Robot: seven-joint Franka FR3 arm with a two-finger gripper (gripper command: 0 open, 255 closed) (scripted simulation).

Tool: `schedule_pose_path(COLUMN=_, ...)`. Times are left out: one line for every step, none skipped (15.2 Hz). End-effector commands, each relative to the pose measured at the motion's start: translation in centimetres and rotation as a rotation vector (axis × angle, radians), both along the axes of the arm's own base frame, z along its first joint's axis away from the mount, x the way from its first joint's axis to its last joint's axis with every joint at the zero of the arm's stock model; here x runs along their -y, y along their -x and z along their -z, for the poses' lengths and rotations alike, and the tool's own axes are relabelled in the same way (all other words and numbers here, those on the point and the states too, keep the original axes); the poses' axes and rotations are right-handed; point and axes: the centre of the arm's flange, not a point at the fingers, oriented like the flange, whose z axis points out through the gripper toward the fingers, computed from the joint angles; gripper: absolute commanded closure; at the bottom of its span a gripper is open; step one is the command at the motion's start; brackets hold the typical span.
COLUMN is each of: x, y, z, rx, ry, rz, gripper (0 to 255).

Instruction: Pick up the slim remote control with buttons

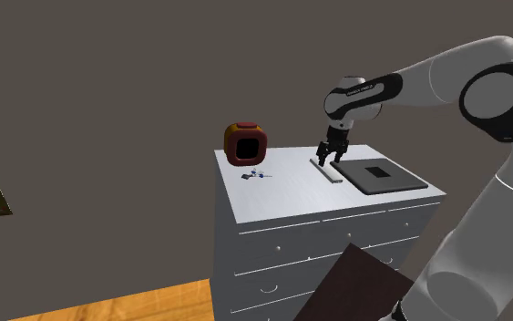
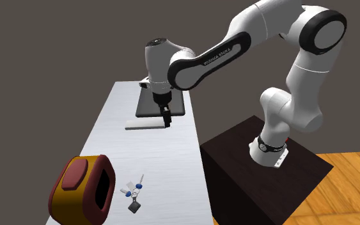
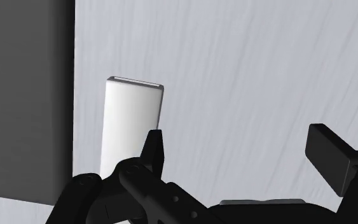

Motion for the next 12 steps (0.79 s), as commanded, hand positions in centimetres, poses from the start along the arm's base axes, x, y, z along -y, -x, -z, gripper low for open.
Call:
schedule_pose_path(x=1.8, y=-1.2, z=1.0, rx=0.004, ry=0.008, rz=0.009, gripper=0)
schedule_pose_path(x=2.9, y=-1.7, z=1.5, rx=0.006, ry=0.012, rz=0.014, gripper=0)
schedule_pose_path(x=3.9, y=-2.1, z=2.0, rx=0.008, ry=0.015, rz=0.018, gripper=0)
schedule_pose_path(x=5.0, y=-2.6, z=2.5, rx=0.010, ry=0.019, rz=0.023, gripper=0)
schedule_pose_path(x=6.1, y=-3.0, z=3.0, rx=0.012, ry=0.023, rz=0.028, gripper=0)
schedule_pose_path(x=7.1, y=-3.5, z=3.5, rx=0.014, ry=0.026, rz=0.033, gripper=0)
schedule_pose_path(x=8.2, y=-3.9, z=3.9, rx=0.016, ry=0.030, rz=0.038, gripper=0)
schedule_pose_path(x=9.3, y=-4.4, z=4.4, rx=0.018, ry=0.034, rz=0.042, gripper=0)
schedule_pose_path(x=10.4, y=-4.8, z=4.9, rx=0.019, ry=0.037, rz=0.047, gripper=0)
schedule_pose_path(x=11.5, y=-5.2, z=5.4, rx=0.021, ry=0.041, rz=0.052, gripper=0)
schedule_pose_path(x=11.8, y=-5.3, z=5.5, rx=0.022, ry=0.042, rz=0.053, gripper=0)
schedule_pose_path(x=11.8, y=-5.3, z=6.0, rx=0.022, ry=0.042, rz=0.053, gripper=0)
